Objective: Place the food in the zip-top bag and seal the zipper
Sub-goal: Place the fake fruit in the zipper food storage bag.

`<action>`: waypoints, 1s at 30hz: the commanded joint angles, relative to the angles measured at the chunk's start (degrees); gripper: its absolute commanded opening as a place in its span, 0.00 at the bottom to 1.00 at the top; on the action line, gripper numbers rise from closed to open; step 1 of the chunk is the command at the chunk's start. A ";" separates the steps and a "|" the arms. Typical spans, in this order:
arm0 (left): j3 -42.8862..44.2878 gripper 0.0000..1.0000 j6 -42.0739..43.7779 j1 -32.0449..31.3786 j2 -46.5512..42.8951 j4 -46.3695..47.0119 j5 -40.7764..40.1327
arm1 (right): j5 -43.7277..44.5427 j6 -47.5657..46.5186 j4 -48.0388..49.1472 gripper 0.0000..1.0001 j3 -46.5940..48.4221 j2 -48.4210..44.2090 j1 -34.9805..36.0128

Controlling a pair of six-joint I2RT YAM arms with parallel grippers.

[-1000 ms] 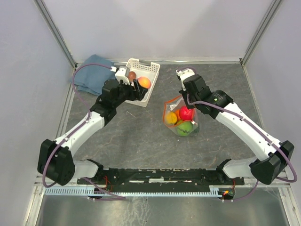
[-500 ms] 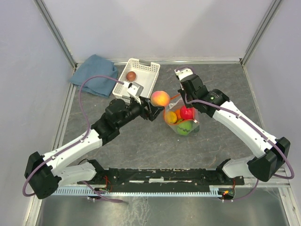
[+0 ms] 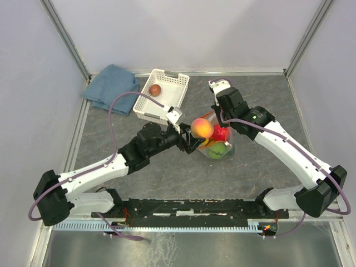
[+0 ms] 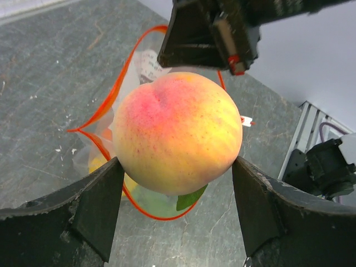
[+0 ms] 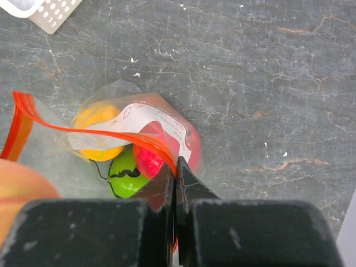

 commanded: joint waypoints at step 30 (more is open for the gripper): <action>8.15 0.91 -0.94 -1.03 8.39 -4.95 -5.43 | -3.11 2.18 4.93 0.02 -0.35 -3.00 -0.21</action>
